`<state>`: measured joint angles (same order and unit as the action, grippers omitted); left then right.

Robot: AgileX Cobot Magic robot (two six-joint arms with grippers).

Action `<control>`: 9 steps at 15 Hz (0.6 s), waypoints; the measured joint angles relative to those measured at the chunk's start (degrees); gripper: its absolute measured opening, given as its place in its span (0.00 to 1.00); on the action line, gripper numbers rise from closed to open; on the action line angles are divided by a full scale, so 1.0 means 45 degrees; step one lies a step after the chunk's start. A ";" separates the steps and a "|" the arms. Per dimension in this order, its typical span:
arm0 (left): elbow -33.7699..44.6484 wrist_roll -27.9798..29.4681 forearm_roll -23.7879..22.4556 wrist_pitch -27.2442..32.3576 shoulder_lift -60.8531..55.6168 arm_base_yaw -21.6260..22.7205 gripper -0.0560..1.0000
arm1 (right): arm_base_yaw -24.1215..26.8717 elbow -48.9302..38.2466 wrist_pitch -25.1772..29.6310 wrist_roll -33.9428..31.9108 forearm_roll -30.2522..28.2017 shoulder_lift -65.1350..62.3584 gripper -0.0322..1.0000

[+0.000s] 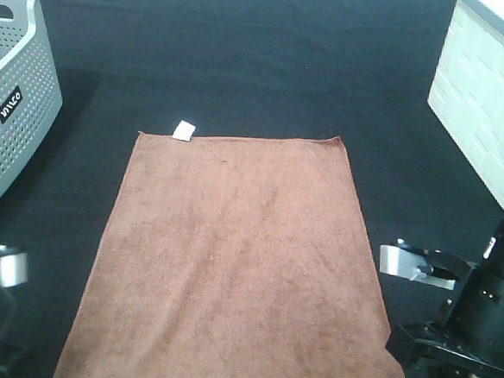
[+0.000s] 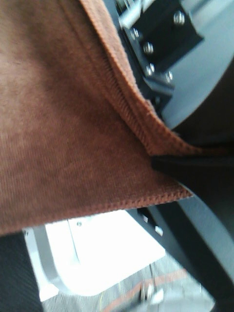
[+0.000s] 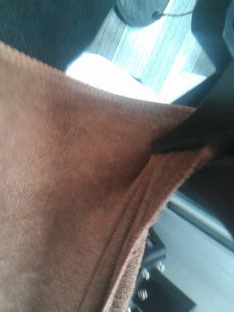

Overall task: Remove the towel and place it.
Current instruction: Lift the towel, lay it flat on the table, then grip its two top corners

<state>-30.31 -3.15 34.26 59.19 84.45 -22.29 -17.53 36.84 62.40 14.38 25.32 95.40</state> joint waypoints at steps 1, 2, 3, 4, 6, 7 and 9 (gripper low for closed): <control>-0.0344 0.0153 -0.0255 -0.0127 0.0382 -0.0586 0.05 | 0.0000 -0.0013 -0.0038 0.0000 -0.0204 0.0038 0.03; -0.0828 0.0433 -0.0675 -0.0229 0.1006 -0.1248 0.05 | 0.0000 -0.0013 -0.0076 0.0013 -0.0407 0.0038 0.03; -0.1120 0.0509 -0.0853 -0.0242 0.1375 -0.1579 0.05 | 0.0025 -0.0013 -0.0191 0.0013 -0.0535 0.0051 0.03; -0.1464 0.0700 -0.0980 -0.0242 0.1732 -0.1846 0.05 | 0.0025 -0.0025 -0.0458 0.0013 -0.0637 0.0064 0.03; -0.1961 0.0815 -0.1248 -0.0242 0.2114 -0.2228 0.05 | 0.0089 -0.0166 -0.0675 0.0178 -0.0713 0.0064 0.03; -0.2139 0.0853 -0.1299 -0.0242 0.2177 -0.2279 0.05 | 0.0102 -0.0216 -0.0688 0.0255 -0.0713 0.0064 0.03; -0.2254 0.0904 -0.1362 -0.0191 0.2177 -0.2279 0.05 | 0.0102 -0.0229 -0.0700 0.0318 -0.0713 0.0064 0.04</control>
<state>-40.45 0.92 28.13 58.33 94.25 -32.54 -17.07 35.81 59.24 15.81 22.12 95.68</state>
